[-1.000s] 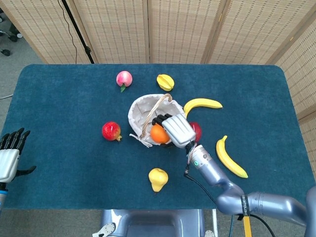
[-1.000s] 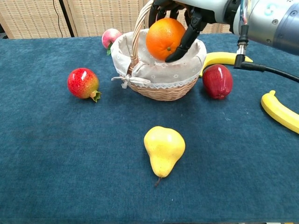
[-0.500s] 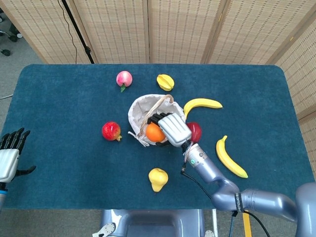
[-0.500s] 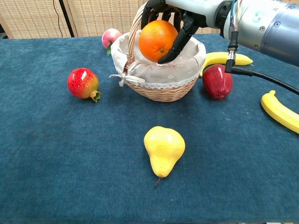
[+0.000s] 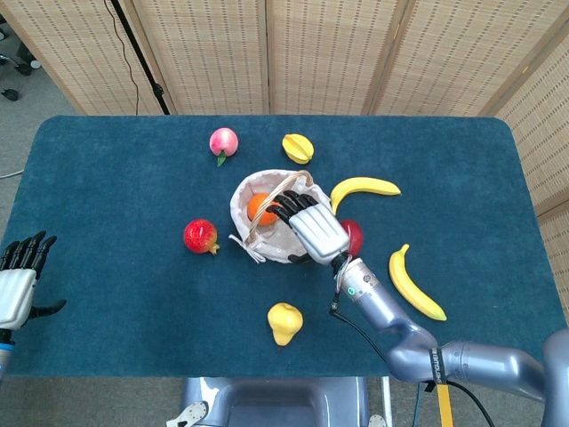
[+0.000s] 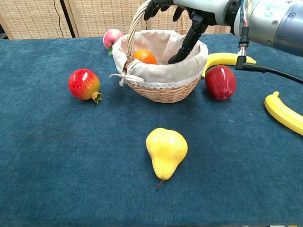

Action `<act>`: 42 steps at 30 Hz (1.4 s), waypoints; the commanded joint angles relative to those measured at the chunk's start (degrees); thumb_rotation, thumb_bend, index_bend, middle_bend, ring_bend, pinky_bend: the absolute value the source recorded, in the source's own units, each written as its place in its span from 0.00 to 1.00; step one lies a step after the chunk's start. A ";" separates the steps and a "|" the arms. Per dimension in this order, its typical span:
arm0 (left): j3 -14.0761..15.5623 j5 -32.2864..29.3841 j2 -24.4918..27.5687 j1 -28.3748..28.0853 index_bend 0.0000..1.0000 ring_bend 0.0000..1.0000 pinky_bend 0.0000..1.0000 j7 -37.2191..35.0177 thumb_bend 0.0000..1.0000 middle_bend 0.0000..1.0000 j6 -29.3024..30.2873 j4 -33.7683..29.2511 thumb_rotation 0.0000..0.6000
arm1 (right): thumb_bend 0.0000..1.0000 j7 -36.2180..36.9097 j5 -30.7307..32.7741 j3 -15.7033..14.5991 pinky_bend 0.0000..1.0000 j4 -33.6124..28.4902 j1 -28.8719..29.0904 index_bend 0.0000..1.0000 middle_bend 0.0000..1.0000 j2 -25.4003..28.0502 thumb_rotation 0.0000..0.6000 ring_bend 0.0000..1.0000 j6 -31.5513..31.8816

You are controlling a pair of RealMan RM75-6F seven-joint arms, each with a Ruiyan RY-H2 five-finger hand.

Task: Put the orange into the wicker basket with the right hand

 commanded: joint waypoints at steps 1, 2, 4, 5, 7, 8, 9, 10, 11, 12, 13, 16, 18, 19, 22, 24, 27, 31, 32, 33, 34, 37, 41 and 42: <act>0.01 -0.04 -0.05 0.03 0.00 0.00 0.00 0.04 0.06 0.00 0.03 -0.02 1.00 | 0.00 -0.88 0.66 -0.29 0.20 -1.33 -0.34 0.22 0.09 1.41 1.00 0.12 0.14; -0.01 -0.06 0.00 0.02 0.00 0.00 0.00 0.03 0.06 0.00 0.02 -0.05 1.00 | 0.00 -1.62 0.89 -0.58 0.21 -2.18 -0.62 0.25 0.10 2.46 1.00 0.12 0.23; -0.05 -0.15 0.13 0.02 0.00 0.00 0.00 -0.03 0.06 0.00 -0.02 -0.09 1.00 | 0.00 -2.83 1.60 -1.21 0.22 -4.34 -1.34 0.26 0.11 4.90 1.00 0.13 0.19; -0.05 -0.19 0.20 0.01 0.00 0.00 0.00 -0.06 0.06 0.00 -0.06 -0.12 1.00 | 0.00 -3.35 1.81 -1.52 0.23 -5.21 -1.71 0.26 0.11 6.00 1.00 0.14 0.28; -0.09 -0.21 0.38 0.01 0.00 0.00 0.00 -0.17 0.06 0.00 -0.07 -0.27 1.00 | 0.01 -5.29 2.08 -2.74 0.23 -7.72 -3.08 0.26 0.11 9.47 1.00 0.14 1.06; -0.09 -0.19 0.44 0.00 0.00 0.00 0.00 -0.20 0.06 0.00 -0.07 -0.32 1.00 | 0.01 -5.73 2.09 -3.17 0.23 -8.60 -3.57 0.26 0.11 10.57 1.00 0.14 1.30; -0.12 -0.14 0.50 0.02 0.00 0.00 0.00 -0.30 0.06 0.00 0.02 -0.41 1.00 | 0.01 -6.20 2.23 -3.90 0.24 -9.90 -4.38 0.26 0.12 12.21 1.00 0.14 1.58; -0.09 -0.08 0.49 0.05 0.00 0.00 0.00 -0.30 0.06 0.00 0.09 -0.45 1.00 | 0.01 -6.48 2.34 -4.46 0.24 -10.77 -4.96 0.26 0.12 13.36 1.00 0.15 1.70; -0.06 -0.05 0.48 0.07 0.00 0.00 0.00 -0.28 0.06 0.00 0.12 -0.47 1.00 | 0.01 -6.67 2.39 -5.00 0.24 -11.67 -5.49 0.26 0.12 14.47 1.00 0.15 1.76; -0.08 -0.06 0.47 0.09 0.00 0.00 0.00 -0.29 0.06 0.00 0.18 -0.49 1.00 | 0.01 -6.82 2.39 -5.89 0.24 -13.05 -6.38 0.26 0.12 16.10 1.00 0.15 1.89; -0.08 -0.04 0.48 0.10 0.00 0.00 0.00 -0.27 0.06 0.00 0.21 -0.53 1.00 | 0.01 -6.84 2.05 -6.79 0.25 -14.24 -7.31 0.26 0.13 17.54 1.00 0.15 2.22; -0.08 -0.04 0.52 0.11 0.00 0.00 0.00 -0.21 0.06 0.00 0.25 -0.58 1.00 | 0.01 -7.09 -0.14 -9.24 0.25 -16.01 -9.85 0.27 0.14 20.39 1.00 0.17 3.87; -0.14 0.01 0.54 0.17 0.00 0.00 0.00 0.06 0.06 0.00 0.54 -0.57 1.00 | 0.01 -7.34 -2.02 -12.13 0.26 -17.21 -13.30 0.27 0.15 23.50 1.00 0.18 6.52; -0.13 0.04 0.53 0.19 0.00 0.00 0.00 0.17 0.06 0.00 0.62 -0.59 1.00 | 0.01 -7.16 -3.24 -12.88 0.26 -17.76 -14.37 0.28 0.16 24.41 1.00 0.18 7.53; -0.15 0.14 0.55 0.23 0.00 0.00 0.00 0.48 0.06 0.00 0.86 -0.60 1.00 | 0.01 -7.53 -5.43 -14.24 0.26 -17.66 -16.66 0.29 0.17 25.69 1.00 0.19 10.15; -0.18 0.17 0.59 0.31 0.00 0.00 0.00 0.59 0.06 0.00 1.08 -0.67 1.00 | 0.01 -7.97 -6.57 -14.97 0.26 -17.35 -18.26 0.30 0.18 26.13 1.00 0.20 12.22; -0.23 0.23 0.68 0.44 0.00 0.00 0.00 0.86 0.06 0.00 1.48 -0.73 1.00 | 0.01 -8.23 -7.74 -15.88 0.26 -16.58 -20.61 0.33 0.19 26.44 1.00 0.21 15.10; -0.22 0.40 0.72 0.61 0.00 0.00 0.00 1.05 0.06 0.00 1.93 -0.96 1.00 | 0.08 -7.46 -8.41 -16.78 0.26 -14.41 -24.19 0.34 0.19 26.15 1.00 0.21 19.11; -0.18 0.53 0.75 0.65 0.00 0.00 0.00 1.08 0.06 0.00 2.04 -1.04 1.00 | 0.09 -6.95 -8.64 -17.08 0.26 -13.57 -25.13 0.34 0.19 25.99 1.00 0.21 19.93; -0.16 0.62 0.77 0.67 0.00 0.00 0.00 1.08 0.06 0.00 2.10 -1.07 1.00 | 0.09 -6.54 -8.66 -17.30 0.26 -12.89 -25.81 0.35 0.19 25.89 1.00 0.21 20.48; -0.12 0.73 0.82 0.71 0.00 0.00 0.00 1.04 0.06 0.00 2.20 -1.14 1.00 | 0.10 -5.80 -8.72 -17.70 0.26 -11.75 -26.86 0.35 0.19 25.74 1.00 0.21 21.21; -0.04 0.92 0.94 0.78 0.00 0.00 0.00 0.80 0.06 0.00 2.26 -1.30 1.00 | 0.10 -3.06 -8.95 -18.44 0.26 -8.45 -29.36 0.35 0.19 24.97 1.00 0.21 22.72; 0.20 1.35 0.93 0.83 0.00 0.00 0.00 0.83 0.06 0.00 2.34 -1.35 1.00 | 0.10 1.49 -9.36 -19.02 0.26 -3.16 -32.13 0.36 0.19 23.12 1.00 0.21 24.04; 0.23 1.44 0.91 0.87 0.00 0.00 0.00 0.88 0.06 0.00 2.42 -1.36 1.00 | 0.10 2.19 -9.56 -19.06 0.26 -2.05 -32.58 0.36 0.19 22.64 1.00 0.21 24.32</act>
